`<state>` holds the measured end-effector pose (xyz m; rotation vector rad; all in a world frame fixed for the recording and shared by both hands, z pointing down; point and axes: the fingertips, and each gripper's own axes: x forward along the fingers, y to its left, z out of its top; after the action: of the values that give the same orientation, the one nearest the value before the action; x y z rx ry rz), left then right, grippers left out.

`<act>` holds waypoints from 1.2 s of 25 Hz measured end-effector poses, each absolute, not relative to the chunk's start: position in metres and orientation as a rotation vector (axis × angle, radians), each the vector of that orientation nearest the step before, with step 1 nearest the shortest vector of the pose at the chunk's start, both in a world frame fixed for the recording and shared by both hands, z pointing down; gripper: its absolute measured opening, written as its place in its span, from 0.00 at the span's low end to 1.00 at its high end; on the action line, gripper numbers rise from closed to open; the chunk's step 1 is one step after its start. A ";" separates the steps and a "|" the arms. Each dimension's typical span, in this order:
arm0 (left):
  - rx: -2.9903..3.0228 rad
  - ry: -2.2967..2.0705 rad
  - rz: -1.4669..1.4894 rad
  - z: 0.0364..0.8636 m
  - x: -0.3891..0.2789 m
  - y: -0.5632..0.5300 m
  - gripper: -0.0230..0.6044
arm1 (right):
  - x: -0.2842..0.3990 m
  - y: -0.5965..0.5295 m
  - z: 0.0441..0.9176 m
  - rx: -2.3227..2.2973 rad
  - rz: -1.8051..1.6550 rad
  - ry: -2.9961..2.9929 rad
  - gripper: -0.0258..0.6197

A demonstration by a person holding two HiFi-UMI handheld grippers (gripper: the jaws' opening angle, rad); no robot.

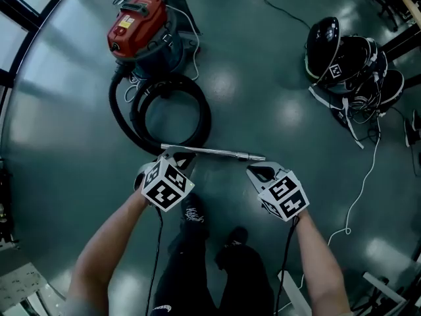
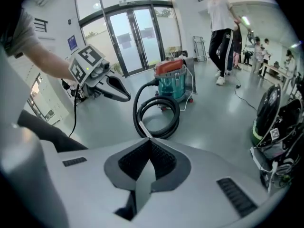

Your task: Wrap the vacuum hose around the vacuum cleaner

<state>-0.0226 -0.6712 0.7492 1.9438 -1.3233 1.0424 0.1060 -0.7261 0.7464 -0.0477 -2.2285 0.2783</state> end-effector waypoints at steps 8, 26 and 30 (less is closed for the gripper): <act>2.004 -1.515 0.810 0.567 0.040 -0.665 0.04 | 0.121 -0.694 0.563 0.079 0.407 -2.449 0.04; 2.141 -1.752 0.490 0.216 0.112 -0.607 0.04 | 0.150 -0.618 0.227 0.150 0.401 -2.796 0.04; 2.169 -1.798 0.409 0.175 0.105 -0.580 0.04 | 0.145 -0.597 0.182 0.196 0.362 -2.854 0.04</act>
<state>0.1049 -0.5801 0.1745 2.1694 -1.7979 0.4091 0.1447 -0.5974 0.1817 0.1956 -2.8540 0.3619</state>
